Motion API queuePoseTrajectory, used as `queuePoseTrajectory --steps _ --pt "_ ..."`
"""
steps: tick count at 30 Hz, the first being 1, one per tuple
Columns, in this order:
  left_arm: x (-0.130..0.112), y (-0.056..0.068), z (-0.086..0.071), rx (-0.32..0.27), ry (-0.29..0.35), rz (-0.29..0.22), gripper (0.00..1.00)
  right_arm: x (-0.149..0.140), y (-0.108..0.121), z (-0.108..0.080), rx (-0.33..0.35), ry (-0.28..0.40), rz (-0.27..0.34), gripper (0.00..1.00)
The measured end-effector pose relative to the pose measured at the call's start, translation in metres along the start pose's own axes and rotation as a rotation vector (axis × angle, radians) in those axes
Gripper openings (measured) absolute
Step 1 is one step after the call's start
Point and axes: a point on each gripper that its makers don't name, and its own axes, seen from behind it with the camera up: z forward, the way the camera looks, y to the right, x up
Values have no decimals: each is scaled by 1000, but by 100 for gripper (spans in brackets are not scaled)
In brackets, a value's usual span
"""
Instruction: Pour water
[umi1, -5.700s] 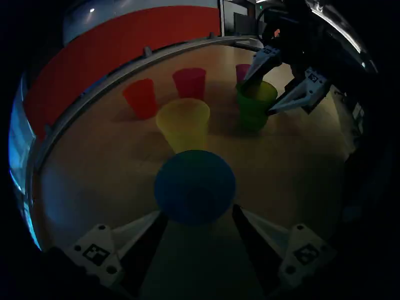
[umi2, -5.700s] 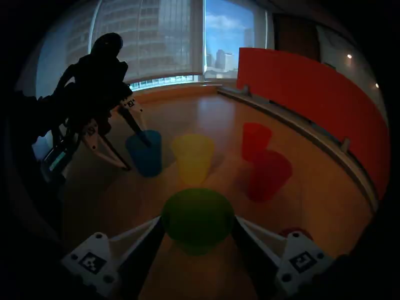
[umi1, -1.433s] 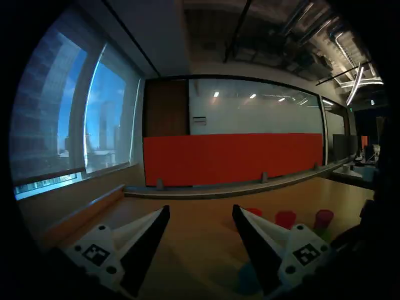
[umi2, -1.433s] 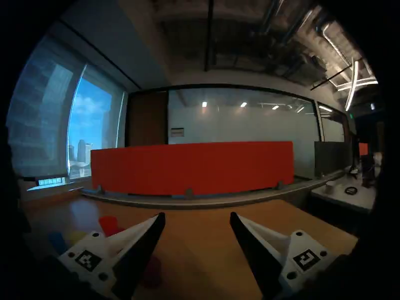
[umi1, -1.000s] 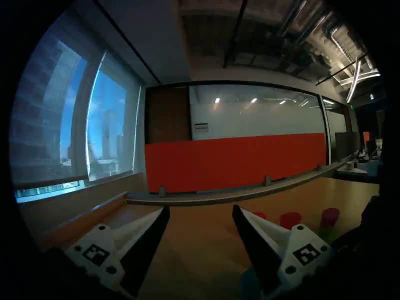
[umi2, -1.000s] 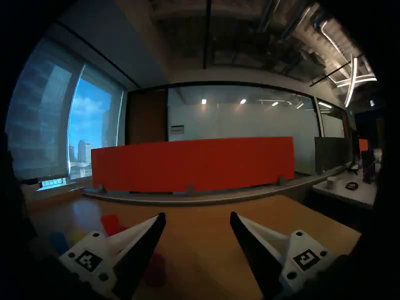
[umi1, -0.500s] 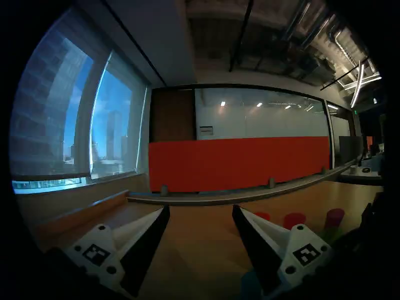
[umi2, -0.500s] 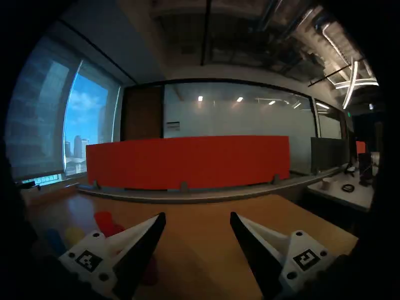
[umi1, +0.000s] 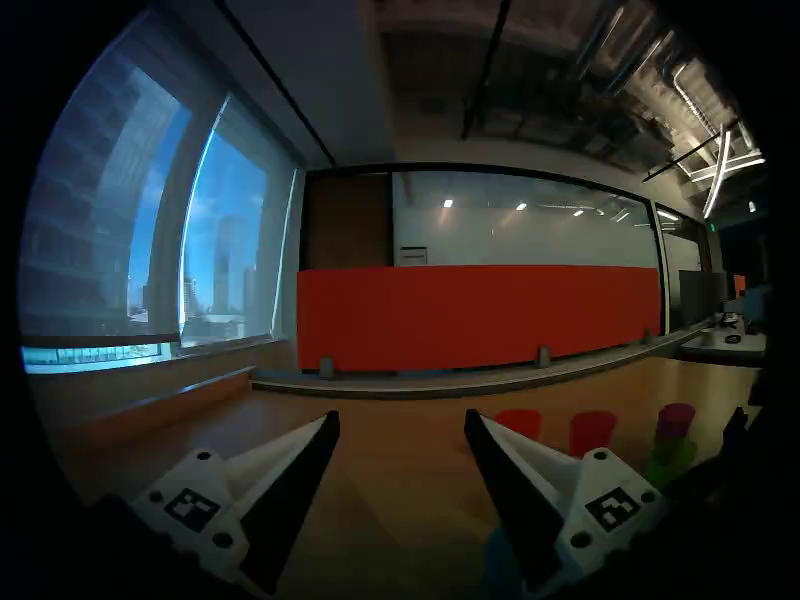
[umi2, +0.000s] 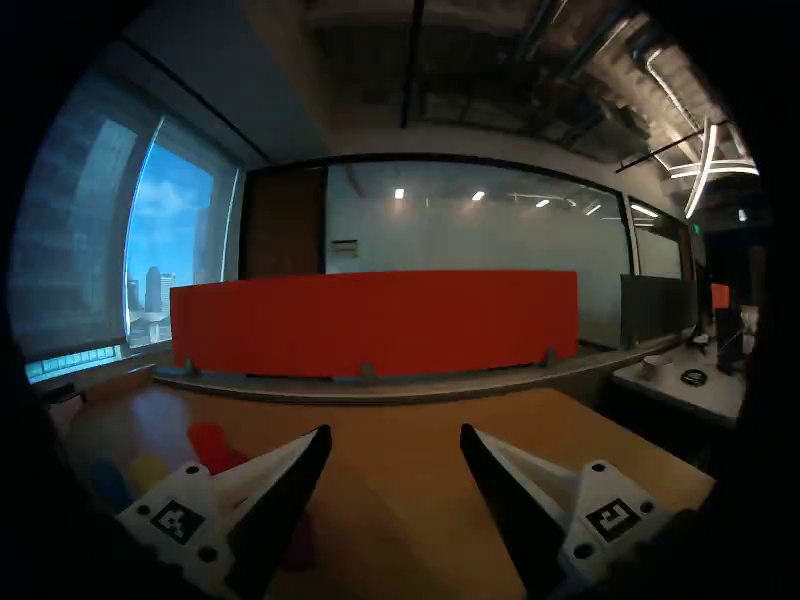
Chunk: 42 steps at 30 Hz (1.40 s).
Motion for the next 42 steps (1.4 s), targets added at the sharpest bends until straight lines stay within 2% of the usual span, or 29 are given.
queuePoseTrajectory --steps 8,30,35,42 --pt "-12 -6 5 10 -8 -9 93 7 -5 -2 0 1 -13 100" --pt "-30 -8 8 6 -30 -32 93 16 -13 -4 13 5 -26 100" --pt "-34 -7 9 0 -41 -40 93 17 -10 -5 11 5 -25 100" --pt "-40 -2 11 -10 -59 -17 93 12 -9 -5 12 1 -26 100"
